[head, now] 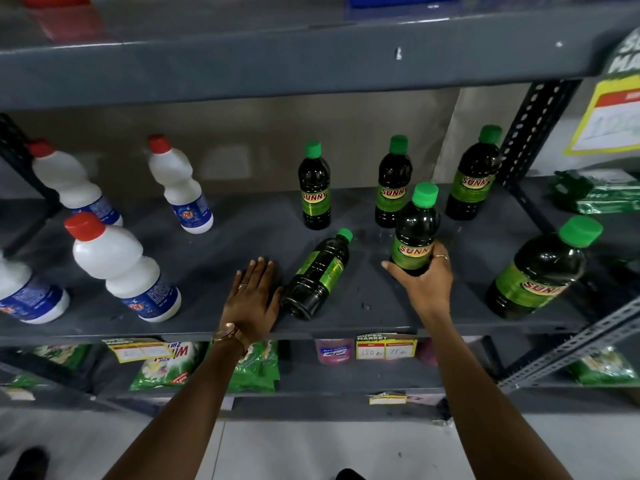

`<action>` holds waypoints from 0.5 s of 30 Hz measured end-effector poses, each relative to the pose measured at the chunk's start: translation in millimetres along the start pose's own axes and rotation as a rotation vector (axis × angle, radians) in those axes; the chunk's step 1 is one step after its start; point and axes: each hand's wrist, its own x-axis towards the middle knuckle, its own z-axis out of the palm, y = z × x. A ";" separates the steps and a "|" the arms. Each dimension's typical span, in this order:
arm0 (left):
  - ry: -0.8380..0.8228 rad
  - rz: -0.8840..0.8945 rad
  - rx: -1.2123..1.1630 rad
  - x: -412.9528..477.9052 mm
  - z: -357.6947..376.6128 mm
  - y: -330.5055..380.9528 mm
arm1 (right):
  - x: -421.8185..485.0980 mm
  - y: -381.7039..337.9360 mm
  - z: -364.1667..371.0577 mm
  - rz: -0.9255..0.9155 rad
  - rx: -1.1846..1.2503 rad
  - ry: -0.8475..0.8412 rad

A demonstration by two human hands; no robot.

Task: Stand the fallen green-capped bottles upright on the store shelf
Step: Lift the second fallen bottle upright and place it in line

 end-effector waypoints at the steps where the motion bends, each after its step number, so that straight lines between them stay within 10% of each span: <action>1: -0.002 -0.001 0.000 0.1 -0.3 -0.1 | 1.2 -2.6 2.6 0.001 -0.015 0.021; 15: -0.032 -0.022 0.010 -0.6 -1.2 0.1 | -2.4 13.1 -23.0 -0.058 0.005 -0.208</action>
